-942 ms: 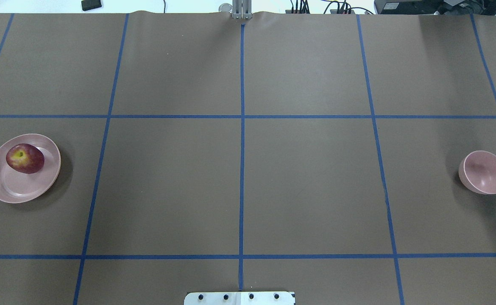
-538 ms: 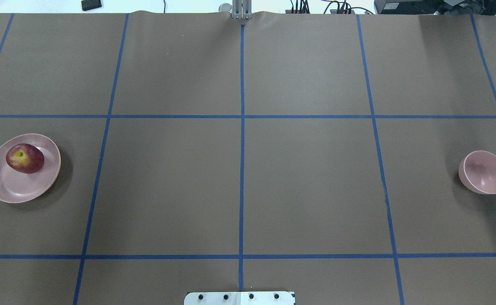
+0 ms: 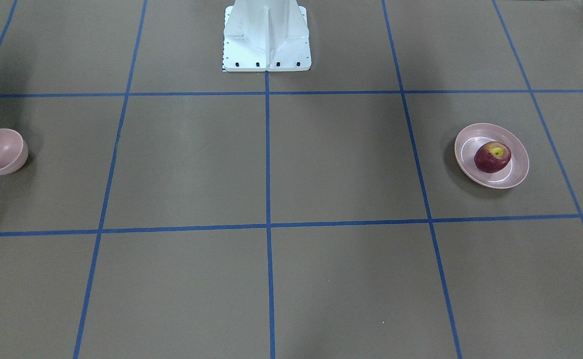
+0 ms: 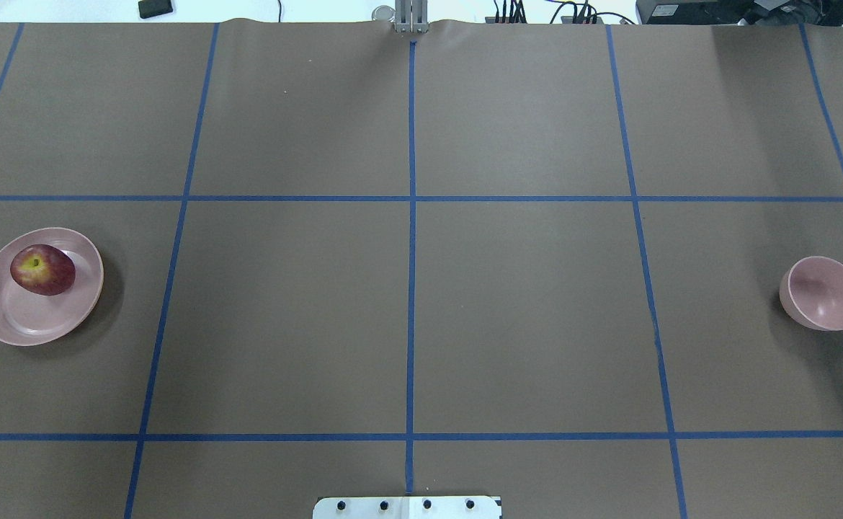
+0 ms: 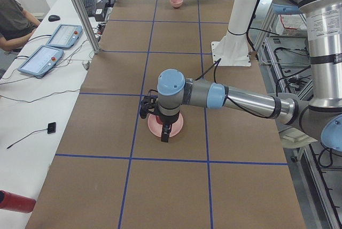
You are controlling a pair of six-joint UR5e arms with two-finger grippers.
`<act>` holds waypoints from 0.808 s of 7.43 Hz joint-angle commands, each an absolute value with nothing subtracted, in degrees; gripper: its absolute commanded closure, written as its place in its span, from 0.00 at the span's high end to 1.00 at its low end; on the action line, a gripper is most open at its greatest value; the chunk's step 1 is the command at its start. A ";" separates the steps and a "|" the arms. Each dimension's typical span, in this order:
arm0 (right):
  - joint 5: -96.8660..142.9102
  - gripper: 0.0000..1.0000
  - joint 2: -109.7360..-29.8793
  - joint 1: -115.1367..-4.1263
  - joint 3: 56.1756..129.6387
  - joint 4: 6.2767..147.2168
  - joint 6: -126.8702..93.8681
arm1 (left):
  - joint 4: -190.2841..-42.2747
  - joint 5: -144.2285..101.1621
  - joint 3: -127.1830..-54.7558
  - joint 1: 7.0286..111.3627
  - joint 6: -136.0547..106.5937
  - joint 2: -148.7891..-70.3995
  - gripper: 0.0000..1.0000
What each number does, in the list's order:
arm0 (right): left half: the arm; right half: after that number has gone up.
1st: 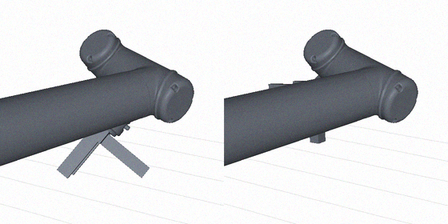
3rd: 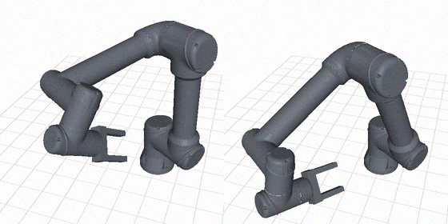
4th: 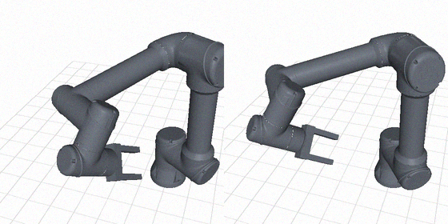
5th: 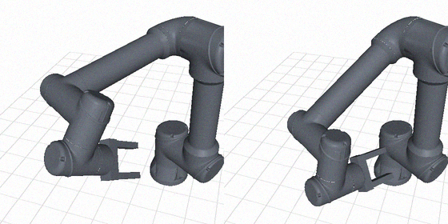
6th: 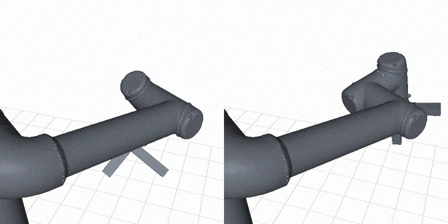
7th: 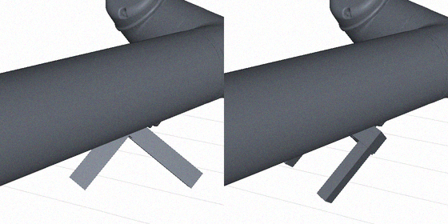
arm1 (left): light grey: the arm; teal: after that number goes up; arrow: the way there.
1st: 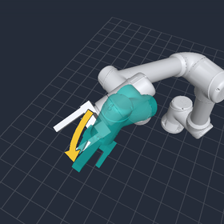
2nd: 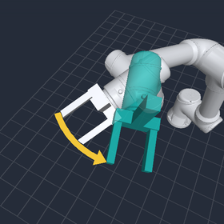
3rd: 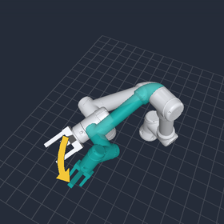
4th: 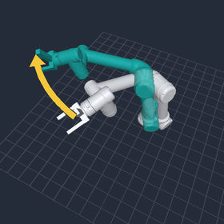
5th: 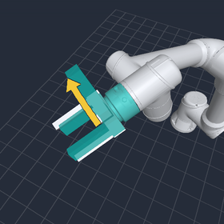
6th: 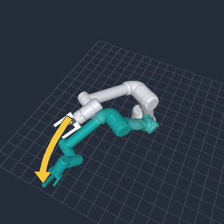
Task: Move apple from plate to bowl
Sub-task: 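Lower the right gripper onto the rim of the small pink bowl and grasp it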
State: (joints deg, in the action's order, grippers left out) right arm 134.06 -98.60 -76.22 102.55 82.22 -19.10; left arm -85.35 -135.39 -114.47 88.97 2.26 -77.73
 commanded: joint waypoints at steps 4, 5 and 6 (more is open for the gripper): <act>132.89 1.00 -99.05 -65.49 94.22 62.94 -31.71 | -86.04 -134.91 -111.45 88.86 1.76 -77.87 0.98; 132.89 1.00 -99.75 -65.22 94.13 62.84 -31.29 | -86.04 -134.56 -111.36 88.86 1.76 -78.05 0.98; 132.89 1.00 -100.36 -65.13 93.70 62.84 -31.12 | -86.04 -134.56 -111.27 88.86 1.76 -78.31 0.98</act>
State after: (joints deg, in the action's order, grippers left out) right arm 132.94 -99.60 -65.65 94.21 63.29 -30.89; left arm -85.99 -134.69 -111.46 88.86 1.76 -78.01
